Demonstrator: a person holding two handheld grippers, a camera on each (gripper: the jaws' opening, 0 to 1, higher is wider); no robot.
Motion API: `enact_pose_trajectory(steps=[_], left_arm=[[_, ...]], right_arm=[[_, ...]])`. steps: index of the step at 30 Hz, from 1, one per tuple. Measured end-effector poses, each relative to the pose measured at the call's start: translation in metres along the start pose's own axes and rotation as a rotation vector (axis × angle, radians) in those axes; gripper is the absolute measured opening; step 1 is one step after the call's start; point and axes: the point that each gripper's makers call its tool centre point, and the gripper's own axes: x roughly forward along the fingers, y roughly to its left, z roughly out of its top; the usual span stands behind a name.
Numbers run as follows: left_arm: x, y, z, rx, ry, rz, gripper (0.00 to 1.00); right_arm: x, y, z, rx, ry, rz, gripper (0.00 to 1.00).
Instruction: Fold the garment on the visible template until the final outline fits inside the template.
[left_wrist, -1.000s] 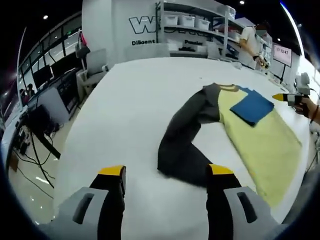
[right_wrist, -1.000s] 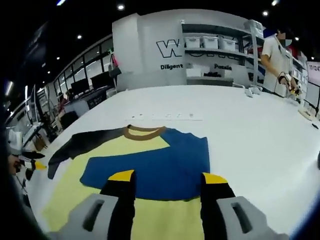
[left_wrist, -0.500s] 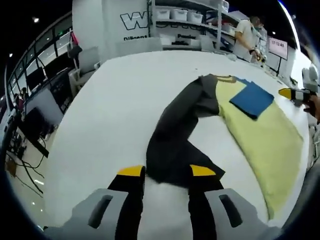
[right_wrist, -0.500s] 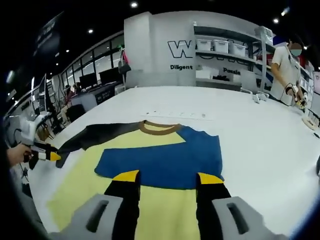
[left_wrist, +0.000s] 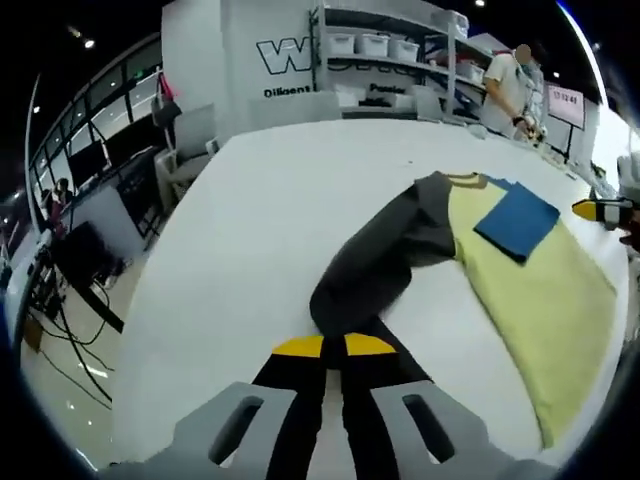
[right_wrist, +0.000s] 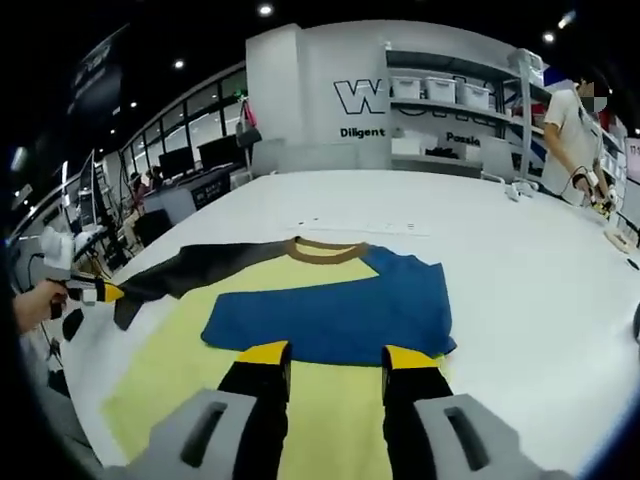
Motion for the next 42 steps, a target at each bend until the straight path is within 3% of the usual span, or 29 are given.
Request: enact_pose_trajectory(steps=[3, 7, 15, 19, 23, 29, 34, 42], left_arm=[[-0.008, 0.005, 0.009, 0.116, -0.011, 0.057, 0.06], [-0.012, -0.003, 0.010, 0.283, 0.010, 0.109, 0.06], [0.000, -0.065, 0.006, 0.432, 0.017, 0.042, 0.06], [0.005, -0.080, 0.011, 0.405, 0.001, 0.006, 0.07], [0.005, -0.079, 0.018, 0.347, -0.013, -0.002, 0.07], [0.010, -0.079, 0.040, 0.358, -0.052, -0.001, 0.07], [0.020, -0.105, 0.055, 0.374, -0.094, -0.058, 0.07], [0.042, -0.136, 0.050, 0.364, -0.070, -0.136, 0.11]], right_arm=[[-0.001, 0.007, -0.002, -0.006, 0.006, 0.015, 0.31], [0.000, 0.014, -0.006, -0.009, 0.014, 0.030, 0.31], [0.004, 0.027, -0.011, -0.010, 0.030, 0.059, 0.30], [0.006, 0.032, -0.014, -0.011, 0.038, 0.071, 0.29], [0.006, 0.037, -0.015, -0.006, 0.038, 0.083, 0.29], [0.007, 0.041, -0.018, -0.009, 0.047, 0.096, 0.29], [0.008, 0.049, -0.022, -0.009, 0.059, 0.112, 0.28], [0.012, 0.060, -0.020, -0.004, 0.059, 0.136, 0.28]])
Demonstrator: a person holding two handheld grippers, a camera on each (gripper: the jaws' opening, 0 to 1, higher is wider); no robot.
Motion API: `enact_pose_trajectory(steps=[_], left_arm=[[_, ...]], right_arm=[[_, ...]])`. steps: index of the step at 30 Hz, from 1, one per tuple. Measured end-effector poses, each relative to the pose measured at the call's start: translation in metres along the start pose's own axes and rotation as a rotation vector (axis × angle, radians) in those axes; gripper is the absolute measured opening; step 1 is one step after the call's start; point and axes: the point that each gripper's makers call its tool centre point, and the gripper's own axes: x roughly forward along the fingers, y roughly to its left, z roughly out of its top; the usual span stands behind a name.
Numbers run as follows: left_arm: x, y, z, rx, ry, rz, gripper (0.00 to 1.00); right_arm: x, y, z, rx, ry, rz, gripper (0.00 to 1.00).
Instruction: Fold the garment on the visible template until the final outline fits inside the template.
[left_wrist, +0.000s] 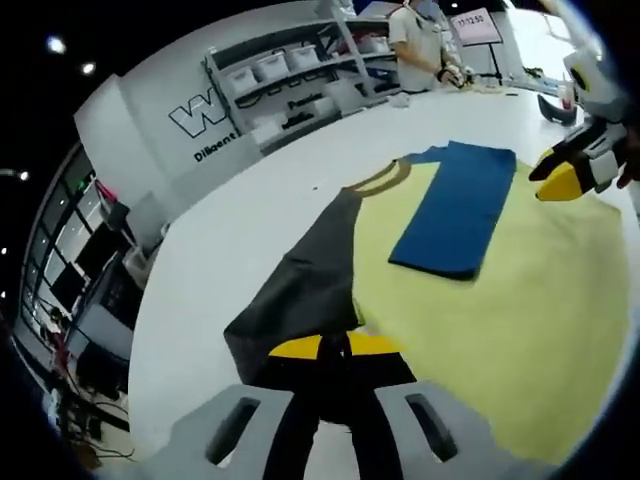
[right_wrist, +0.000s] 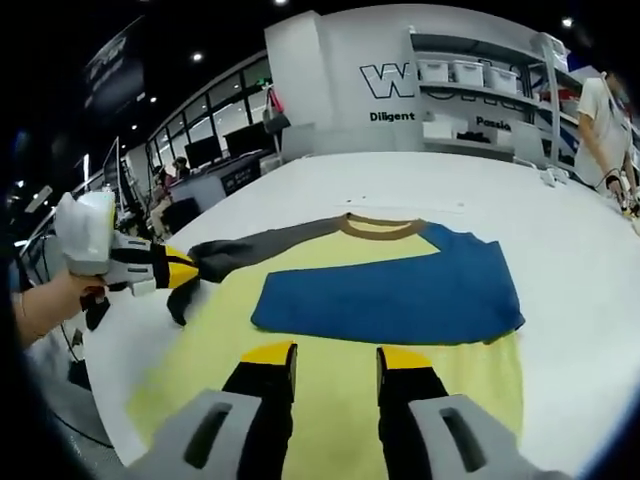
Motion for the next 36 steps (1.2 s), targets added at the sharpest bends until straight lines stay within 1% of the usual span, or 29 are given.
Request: enact_pose_trajectory(steps=[1, 5, 6, 9, 10, 11, 13, 14, 15, 16, 18, 21, 23, 25, 27, 31, 36], left_arm=[[0.005, -0.006, -0.003, 0.002, 0.010, -0.018, 0.13], [0.015, -0.022, -0.013, 0.008, 0.041, -0.066, 0.28], [0.014, -0.023, -0.012, 0.016, 0.036, -0.076, 0.30], [0.005, -0.018, -0.008, 0.004, 0.026, -0.062, 0.41], [0.001, -0.016, -0.007, -0.011, 0.018, -0.058, 0.44], [-0.003, -0.012, -0.007, -0.028, 0.016, -0.052, 0.49], [-0.015, -0.001, -0.011, -0.102, 0.011, -0.032, 0.56], [-0.017, 0.001, -0.012, -0.105, 0.009, -0.031, 0.59], [-0.024, 0.008, -0.018, -0.115, 0.008, -0.031, 0.59], [-0.026, 0.011, -0.022, -0.126, 0.011, -0.027, 0.59], [-0.032, 0.022, -0.036, -0.151, 0.032, -0.017, 0.58], [-0.036, 0.029, -0.047, -0.166, 0.043, -0.006, 0.54], [-0.035, 0.033, -0.056, -0.201, 0.057, -0.005, 0.53], [-0.035, 0.033, -0.059, -0.222, 0.061, -0.015, 0.51], [-0.033, 0.028, -0.063, -0.242, 0.066, -0.031, 0.49], [-0.032, 0.017, -0.070, -0.267, 0.089, -0.057, 0.41], [-0.036, 0.001, -0.071, -0.285, 0.096, -0.082, 0.39]], right_arm=[[0.002, 0.003, 0.001, -0.006, 0.002, 0.007, 0.28], [0.005, 0.007, 0.003, -0.011, 0.002, 0.019, 0.28], [0.005, 0.009, 0.003, -0.013, 0.003, 0.023, 0.28], [0.006, 0.013, 0.006, -0.024, 0.000, 0.035, 0.28], [0.007, 0.015, 0.007, -0.026, -0.003, 0.041, 0.29], [0.007, 0.017, 0.008, -0.029, -0.004, 0.047, 0.29], [0.007, 0.021, 0.010, -0.042, -0.009, 0.053, 0.30], [0.007, 0.021, 0.010, -0.045, -0.009, 0.053, 0.29], [0.007, 0.023, 0.011, -0.048, -0.012, 0.058, 0.30], [0.007, 0.024, 0.011, -0.046, -0.014, 0.062, 0.30], [0.005, 0.029, 0.011, -0.056, -0.017, 0.075, 0.30], [0.003, 0.032, 0.011, -0.071, -0.020, 0.082, 0.32], [0.000, 0.034, 0.011, -0.079, -0.028, 0.091, 0.33], [-0.002, 0.035, 0.011, -0.084, -0.028, 0.093, 0.37], [-0.006, 0.035, 0.009, -0.088, -0.029, 0.098, 0.40], [-0.013, 0.035, 0.008, -0.090, -0.034, 0.101, 0.43], [-0.021, 0.036, 0.004, -0.108, -0.026, 0.097, 0.49]])
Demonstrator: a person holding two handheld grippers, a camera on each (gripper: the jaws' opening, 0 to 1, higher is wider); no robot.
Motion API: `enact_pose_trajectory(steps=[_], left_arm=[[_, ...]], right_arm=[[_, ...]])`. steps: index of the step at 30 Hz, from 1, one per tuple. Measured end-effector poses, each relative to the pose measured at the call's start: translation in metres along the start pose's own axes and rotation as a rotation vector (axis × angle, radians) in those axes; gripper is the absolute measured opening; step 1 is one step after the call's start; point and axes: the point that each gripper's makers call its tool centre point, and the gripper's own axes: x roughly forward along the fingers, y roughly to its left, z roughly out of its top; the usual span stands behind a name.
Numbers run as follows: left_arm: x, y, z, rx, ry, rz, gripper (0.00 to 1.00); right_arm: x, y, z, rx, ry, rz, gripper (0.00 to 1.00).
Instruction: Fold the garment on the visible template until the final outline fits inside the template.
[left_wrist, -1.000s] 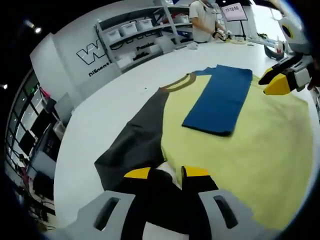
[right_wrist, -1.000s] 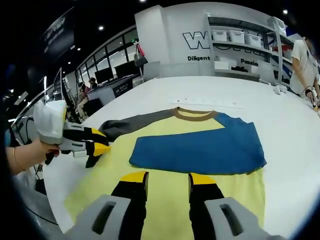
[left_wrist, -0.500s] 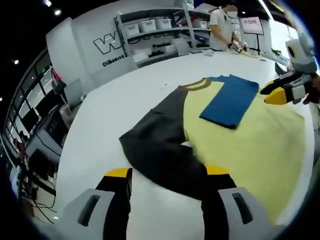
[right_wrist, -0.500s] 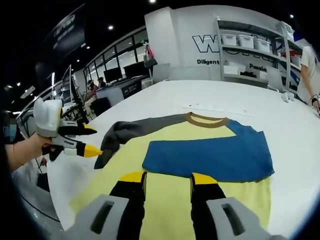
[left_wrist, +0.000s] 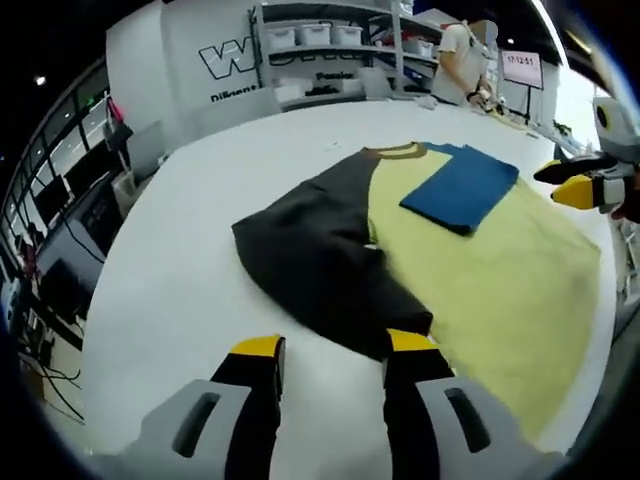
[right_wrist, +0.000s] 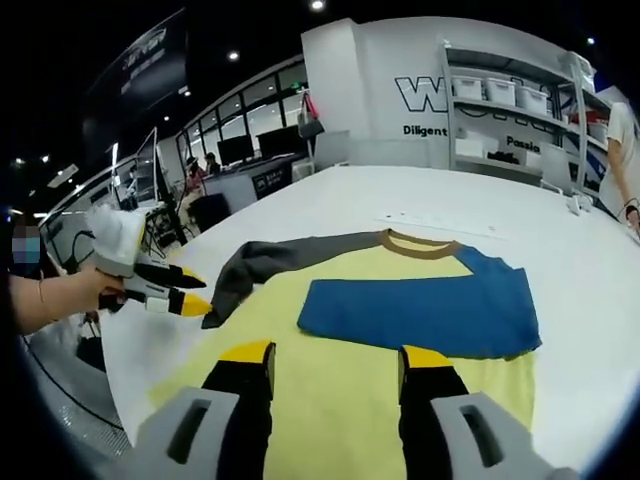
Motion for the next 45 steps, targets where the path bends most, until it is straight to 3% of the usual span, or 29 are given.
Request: enact_pose_trajectory(steps=[5, 9, 12, 14, 16, 23, 29, 39, 45], left_arm=[[0.001, -0.015, -0.005, 0.007, 0.014, -0.033, 0.35], [0.002, -0.018, -0.004, -0.006, 0.005, -0.043, 0.30], [0.004, -0.021, -0.003, -0.021, -0.004, -0.055, 0.22], [0.005, -0.022, -0.003, -0.028, -0.008, -0.055, 0.11], [0.005, -0.023, -0.003, -0.033, -0.010, -0.052, 0.05], [-0.001, -0.017, -0.005, -0.039, 0.002, -0.050, 0.04], [-0.017, 0.004, -0.009, -0.026, 0.026, -0.026, 0.03], [-0.043, 0.075, -0.004, -0.044, 0.032, 0.082, 0.03], [-0.058, 0.106, 0.003, -0.025, 0.038, 0.147, 0.04]], right_arm=[[-0.006, 0.001, -0.008, -0.001, 0.020, -0.001, 0.56], [-0.010, -0.001, -0.009, 0.004, 0.025, -0.004, 0.68], [-0.013, -0.005, -0.009, 0.002, 0.029, -0.015, 0.81], [-0.017, -0.007, -0.009, 0.006, 0.028, -0.016, 0.86], [-0.020, -0.008, -0.008, 0.015, 0.026, -0.013, 0.87], [-0.030, -0.014, -0.010, 0.005, 0.039, -0.023, 0.90], [-0.038, -0.022, -0.015, 0.014, 0.058, -0.031, 0.93], [-0.048, -0.028, -0.018, 0.015, 0.070, -0.036, 0.96], [-0.054, -0.033, -0.020, 0.008, 0.079, -0.043, 0.96]])
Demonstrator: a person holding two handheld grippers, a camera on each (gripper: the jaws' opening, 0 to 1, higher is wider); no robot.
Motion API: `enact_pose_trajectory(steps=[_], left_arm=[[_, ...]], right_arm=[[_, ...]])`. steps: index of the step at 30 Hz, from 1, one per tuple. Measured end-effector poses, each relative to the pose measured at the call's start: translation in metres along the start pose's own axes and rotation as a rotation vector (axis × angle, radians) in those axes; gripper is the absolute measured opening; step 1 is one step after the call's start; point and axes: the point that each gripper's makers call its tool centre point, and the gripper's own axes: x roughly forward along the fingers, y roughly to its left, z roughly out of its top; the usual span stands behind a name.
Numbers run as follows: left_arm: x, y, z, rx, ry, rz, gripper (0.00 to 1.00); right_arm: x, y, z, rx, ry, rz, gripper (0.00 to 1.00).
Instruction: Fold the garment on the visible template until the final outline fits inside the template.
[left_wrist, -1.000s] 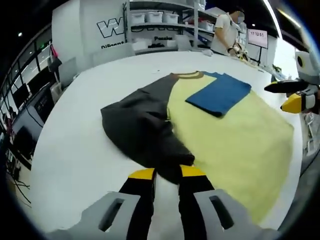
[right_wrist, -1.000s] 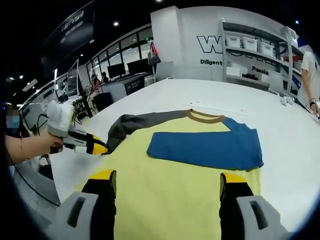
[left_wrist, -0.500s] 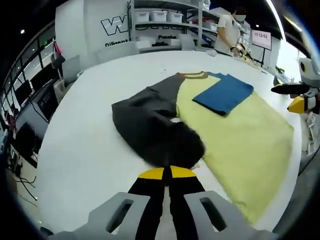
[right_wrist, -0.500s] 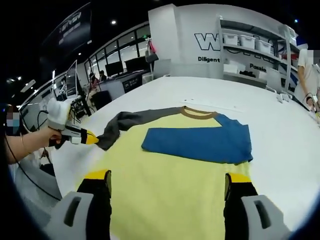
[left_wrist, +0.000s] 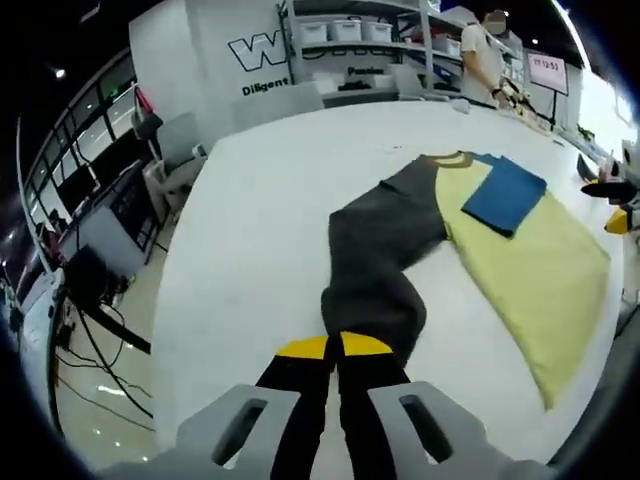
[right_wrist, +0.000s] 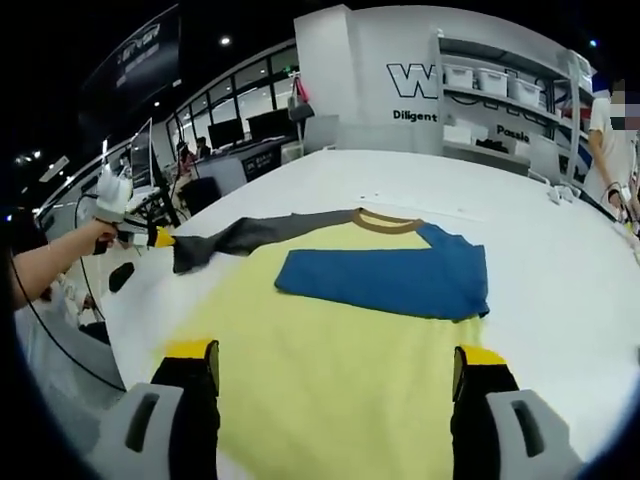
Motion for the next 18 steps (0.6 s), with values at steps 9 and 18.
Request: enact_pose_trajectory(steps=[9, 18], left_arm=[[-0.006, 0.027, 0.013, 0.035, 0.006, 0.037, 0.04], [-0.001, 0.071, 0.031, 0.109, 0.048, 0.081, 0.04]], right_arm=[[-0.003, 0.003, -0.001, -0.014, 0.008, 0.012, 0.99], [-0.010, 0.003, -0.003, -0.035, 0.028, 0.032, 0.99]])
